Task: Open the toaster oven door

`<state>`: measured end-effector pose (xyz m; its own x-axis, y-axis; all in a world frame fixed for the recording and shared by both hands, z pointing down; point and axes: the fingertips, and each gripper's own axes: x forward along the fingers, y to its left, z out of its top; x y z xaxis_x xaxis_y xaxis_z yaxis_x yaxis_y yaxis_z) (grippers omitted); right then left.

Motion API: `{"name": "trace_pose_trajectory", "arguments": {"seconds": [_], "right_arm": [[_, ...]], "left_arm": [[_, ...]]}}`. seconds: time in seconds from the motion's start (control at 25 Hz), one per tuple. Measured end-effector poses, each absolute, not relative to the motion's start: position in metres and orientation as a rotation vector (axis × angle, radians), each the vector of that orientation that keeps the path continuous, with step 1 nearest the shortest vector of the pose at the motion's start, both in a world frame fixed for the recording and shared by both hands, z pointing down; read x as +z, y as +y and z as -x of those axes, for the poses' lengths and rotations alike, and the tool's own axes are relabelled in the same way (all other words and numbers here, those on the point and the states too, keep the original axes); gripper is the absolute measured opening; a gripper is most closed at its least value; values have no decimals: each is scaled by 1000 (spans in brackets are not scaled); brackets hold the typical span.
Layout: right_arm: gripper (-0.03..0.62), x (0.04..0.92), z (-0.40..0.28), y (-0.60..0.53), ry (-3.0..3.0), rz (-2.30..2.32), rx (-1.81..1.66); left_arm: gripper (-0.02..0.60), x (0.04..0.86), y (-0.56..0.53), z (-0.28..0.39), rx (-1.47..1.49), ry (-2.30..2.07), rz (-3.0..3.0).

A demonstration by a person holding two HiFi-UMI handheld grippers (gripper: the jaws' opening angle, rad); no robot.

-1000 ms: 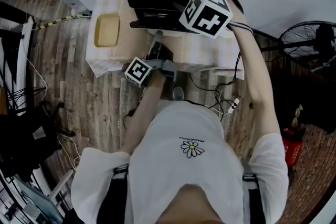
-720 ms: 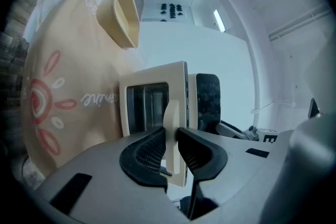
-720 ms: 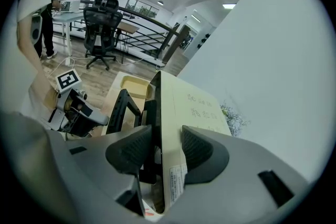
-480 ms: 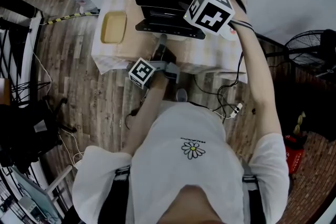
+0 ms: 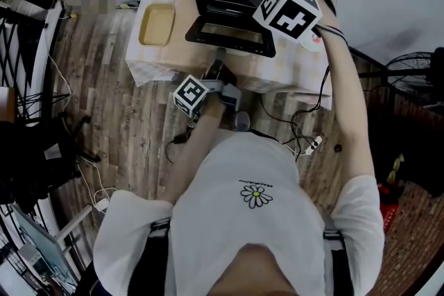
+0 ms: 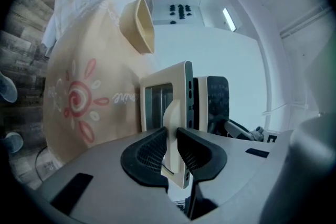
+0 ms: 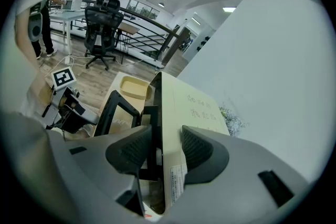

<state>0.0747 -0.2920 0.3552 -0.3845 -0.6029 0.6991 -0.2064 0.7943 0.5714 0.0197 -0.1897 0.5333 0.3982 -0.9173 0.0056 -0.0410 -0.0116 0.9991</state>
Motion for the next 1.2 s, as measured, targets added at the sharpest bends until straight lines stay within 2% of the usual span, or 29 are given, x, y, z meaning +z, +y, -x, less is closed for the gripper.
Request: {"name": "trace_pose_trajectory", "arguments": {"seconds": [1.2], "right_arm": [[170, 354, -73, -292, -1964, -596, -542]], "left_arm": [[44, 588, -161, -13, -827, -1002, -1298]]}}
